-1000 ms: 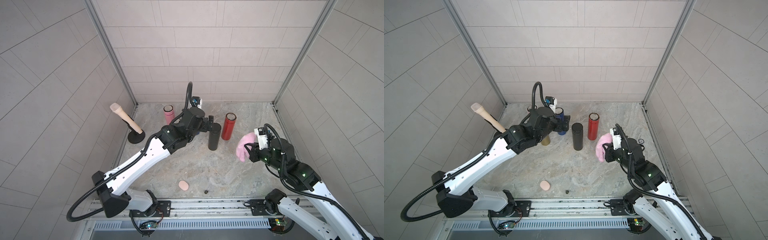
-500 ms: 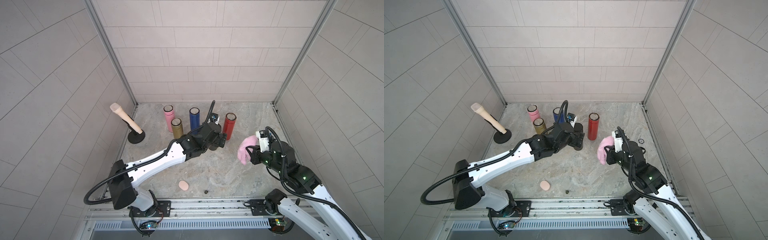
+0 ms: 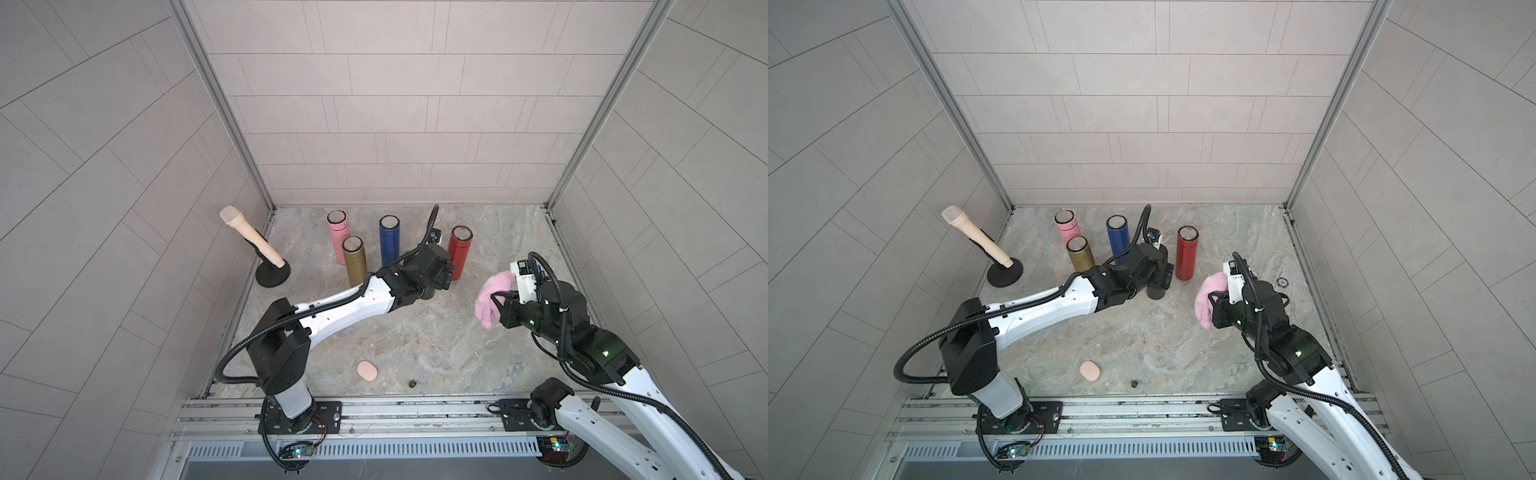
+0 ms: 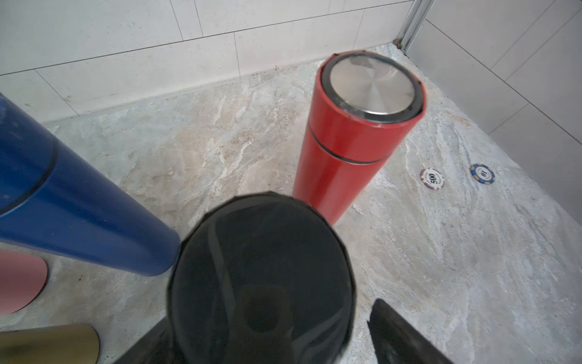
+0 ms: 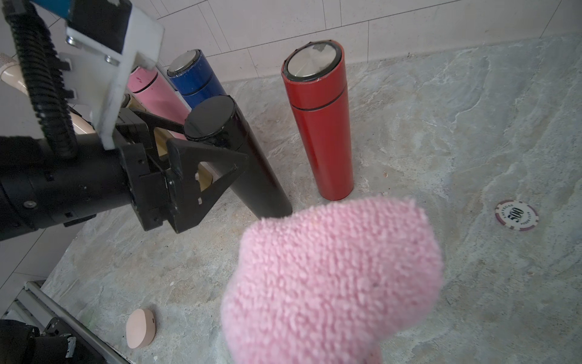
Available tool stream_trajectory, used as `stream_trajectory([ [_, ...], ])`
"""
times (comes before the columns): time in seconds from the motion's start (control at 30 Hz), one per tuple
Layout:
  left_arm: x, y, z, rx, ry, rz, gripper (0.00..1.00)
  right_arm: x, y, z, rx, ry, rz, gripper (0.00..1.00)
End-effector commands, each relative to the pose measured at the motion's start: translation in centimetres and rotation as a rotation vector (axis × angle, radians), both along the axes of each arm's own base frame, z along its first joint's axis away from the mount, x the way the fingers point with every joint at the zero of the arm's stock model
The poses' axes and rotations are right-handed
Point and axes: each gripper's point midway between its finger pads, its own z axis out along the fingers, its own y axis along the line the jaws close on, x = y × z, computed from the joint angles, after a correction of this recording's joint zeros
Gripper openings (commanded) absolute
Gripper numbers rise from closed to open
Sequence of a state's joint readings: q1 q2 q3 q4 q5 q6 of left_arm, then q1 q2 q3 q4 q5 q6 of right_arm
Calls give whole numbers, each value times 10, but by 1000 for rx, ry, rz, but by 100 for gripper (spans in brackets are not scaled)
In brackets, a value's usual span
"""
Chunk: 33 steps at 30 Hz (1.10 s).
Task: Wipe the surface of the thermos
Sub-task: Pick up the thermos from the center of the board.
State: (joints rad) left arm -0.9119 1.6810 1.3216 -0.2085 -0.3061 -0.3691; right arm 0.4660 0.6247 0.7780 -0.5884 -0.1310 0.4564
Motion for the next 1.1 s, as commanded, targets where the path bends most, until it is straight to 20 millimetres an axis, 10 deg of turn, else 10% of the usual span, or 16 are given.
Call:
stream_trajectory([
  [0.0,10,-2,7,-36,-16,18,90,2,0,-2,8,2,-8,0],
  [0.37,24,-2,-14,-26,12,21,91,7,1,-6,7,16,-8,0],
  [0.67,23,4,-8,-11,-16,18,46,8,5,-4,24,12,3,0],
  [0.8,17,6,-1,-14,-7,-5,3,6,14,-1,56,12,45,0],
  [1.07,-41,0,21,-96,1,-200,0,13,35,15,133,-36,127,0],
])
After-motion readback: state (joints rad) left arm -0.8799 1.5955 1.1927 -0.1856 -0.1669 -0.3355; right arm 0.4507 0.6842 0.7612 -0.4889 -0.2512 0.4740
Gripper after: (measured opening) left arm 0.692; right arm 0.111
